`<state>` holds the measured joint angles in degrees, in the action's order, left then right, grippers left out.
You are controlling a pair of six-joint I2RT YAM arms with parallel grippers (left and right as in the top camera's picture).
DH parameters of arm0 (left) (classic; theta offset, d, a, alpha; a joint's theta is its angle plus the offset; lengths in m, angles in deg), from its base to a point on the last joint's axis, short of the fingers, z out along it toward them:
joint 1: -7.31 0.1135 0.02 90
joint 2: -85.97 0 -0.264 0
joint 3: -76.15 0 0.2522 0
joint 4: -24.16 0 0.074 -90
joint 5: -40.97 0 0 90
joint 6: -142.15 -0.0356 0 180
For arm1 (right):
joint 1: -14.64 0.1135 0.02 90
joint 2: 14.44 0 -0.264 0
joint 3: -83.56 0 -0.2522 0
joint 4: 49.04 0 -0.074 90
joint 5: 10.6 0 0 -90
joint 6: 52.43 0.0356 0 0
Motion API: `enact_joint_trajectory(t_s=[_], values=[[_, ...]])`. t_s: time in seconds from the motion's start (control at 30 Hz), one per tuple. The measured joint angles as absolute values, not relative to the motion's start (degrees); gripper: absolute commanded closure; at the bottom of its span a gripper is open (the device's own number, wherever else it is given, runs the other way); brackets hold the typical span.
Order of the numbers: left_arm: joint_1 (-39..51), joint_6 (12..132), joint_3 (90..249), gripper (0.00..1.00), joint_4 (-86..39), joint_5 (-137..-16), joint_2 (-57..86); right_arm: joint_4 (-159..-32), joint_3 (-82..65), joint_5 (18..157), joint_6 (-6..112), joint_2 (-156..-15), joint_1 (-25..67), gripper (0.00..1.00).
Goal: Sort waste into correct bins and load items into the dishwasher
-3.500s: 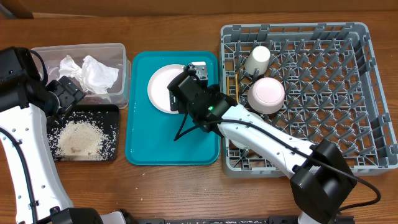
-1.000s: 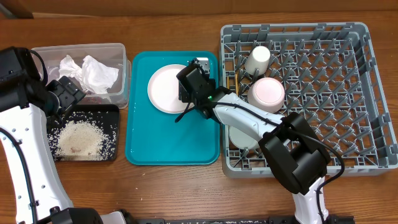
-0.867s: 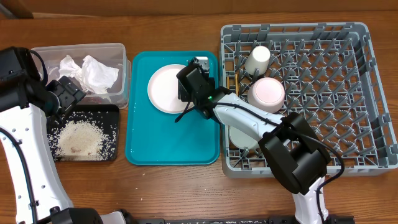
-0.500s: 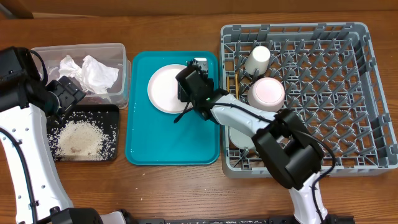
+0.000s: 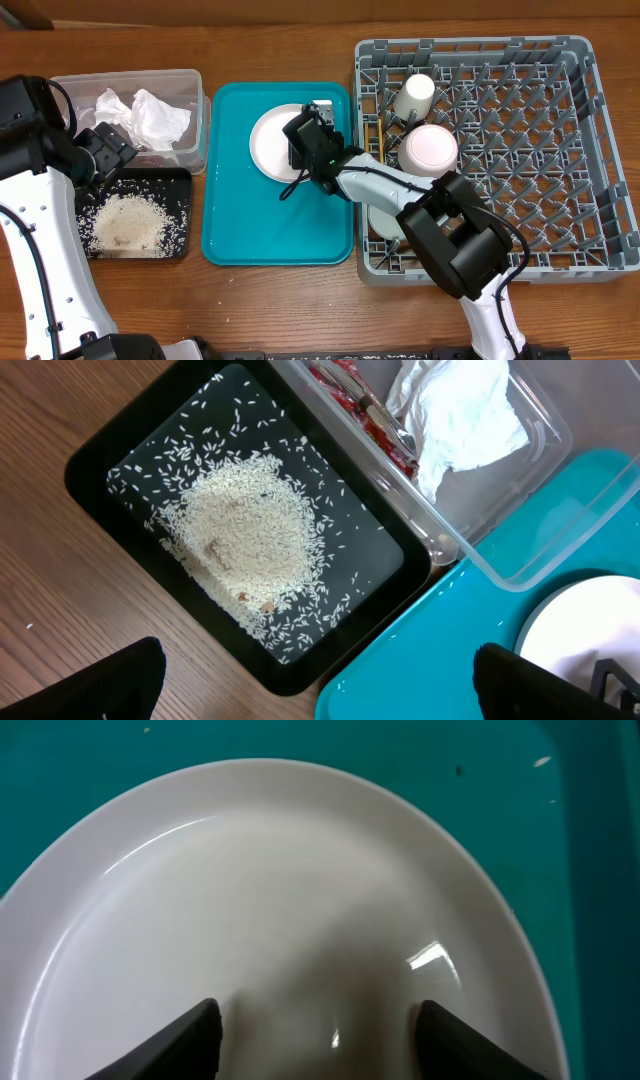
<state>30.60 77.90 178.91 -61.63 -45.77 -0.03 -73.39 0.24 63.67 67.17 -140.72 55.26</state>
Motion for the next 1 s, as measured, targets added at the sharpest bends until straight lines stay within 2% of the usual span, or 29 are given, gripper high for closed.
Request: enact_joint_trajectory(t_s=[0.07,0.3,0.43,0.5,0.77,1.0], values=[[30.6,77.9,178.91,0.0,-61.63,-45.77,-0.03,-72.96,0.26,66.31,67.0,-140.72,55.22,0.47],[30.6,77.9,178.91,0.0,-61.63,-45.77,-0.03,-74.38,1.09,76.26,66.82,-140.59,56.03,0.59],[30.6,77.9,178.91,0.0,-61.63,-45.77,-0.03,-76.04,1.33,78.51,67.02,-140.35,58.69,0.82],[30.6,77.9,178.91,0.0,-61.63,-45.79,-0.03,-76.61,1.33,79.41,67.22,-140.35,60.53,0.88],[30.6,77.9,178.91,0.0,-61.63,-45.77,-0.03,-77.04,1.33,84.19,66.47,-140.35,66.96,0.87],[30.6,77.9,178.91,0.0,-61.63,-45.77,-0.03,-79.8,2.75,85.0,62.04,-140.26,67.11,0.76]])
